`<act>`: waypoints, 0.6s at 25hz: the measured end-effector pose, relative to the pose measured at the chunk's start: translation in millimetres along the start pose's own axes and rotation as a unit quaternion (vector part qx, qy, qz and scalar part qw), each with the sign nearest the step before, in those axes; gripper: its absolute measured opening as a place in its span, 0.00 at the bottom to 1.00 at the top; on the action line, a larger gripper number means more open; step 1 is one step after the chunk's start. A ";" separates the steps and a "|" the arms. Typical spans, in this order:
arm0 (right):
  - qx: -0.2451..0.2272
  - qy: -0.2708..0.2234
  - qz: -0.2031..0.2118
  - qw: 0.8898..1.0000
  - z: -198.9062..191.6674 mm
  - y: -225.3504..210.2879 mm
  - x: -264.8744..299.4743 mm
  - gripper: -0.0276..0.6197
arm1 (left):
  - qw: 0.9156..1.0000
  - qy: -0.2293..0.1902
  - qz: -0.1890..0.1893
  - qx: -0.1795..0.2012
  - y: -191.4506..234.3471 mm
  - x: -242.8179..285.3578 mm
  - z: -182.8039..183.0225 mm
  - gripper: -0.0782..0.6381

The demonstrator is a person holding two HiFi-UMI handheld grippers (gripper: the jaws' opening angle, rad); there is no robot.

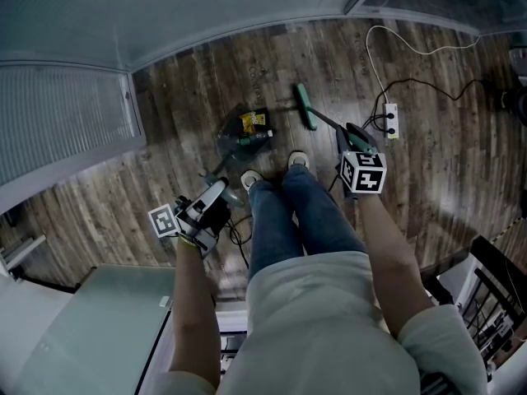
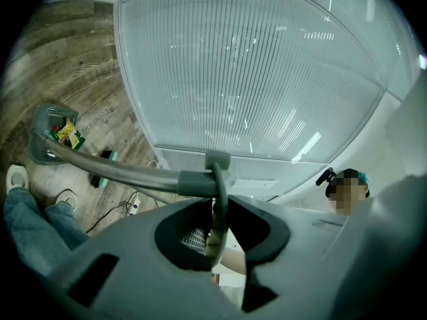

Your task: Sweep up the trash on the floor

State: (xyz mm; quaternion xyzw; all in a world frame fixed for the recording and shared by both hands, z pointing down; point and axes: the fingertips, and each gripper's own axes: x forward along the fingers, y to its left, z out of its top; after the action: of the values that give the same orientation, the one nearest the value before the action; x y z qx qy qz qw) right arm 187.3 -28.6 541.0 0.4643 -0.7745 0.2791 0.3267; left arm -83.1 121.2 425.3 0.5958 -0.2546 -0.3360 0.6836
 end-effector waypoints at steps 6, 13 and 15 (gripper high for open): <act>-0.010 0.001 -0.001 1.000 3.0 4.1 1.2 0.19 | 1.000 0.001 0.001 0.002 -1.7 1.9 -1.1 0.20; -0.015 0.005 -0.004 1.000 3.2 8.1 1.8 0.19 | 1.000 -0.002 -0.001 0.000 -2.1 1.6 0.3 0.20; -0.014 0.004 -0.002 1.000 2.6 7.1 2.4 0.19 | 1.000 -0.002 -0.002 0.001 -1.7 1.8 0.3 0.20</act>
State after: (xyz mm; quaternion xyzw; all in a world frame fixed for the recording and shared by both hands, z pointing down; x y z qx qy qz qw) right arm 179.3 -28.9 540.2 0.4603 -0.7757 0.2698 0.3371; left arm -82.5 119.5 423.6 0.5959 -0.2555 -0.3383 0.6821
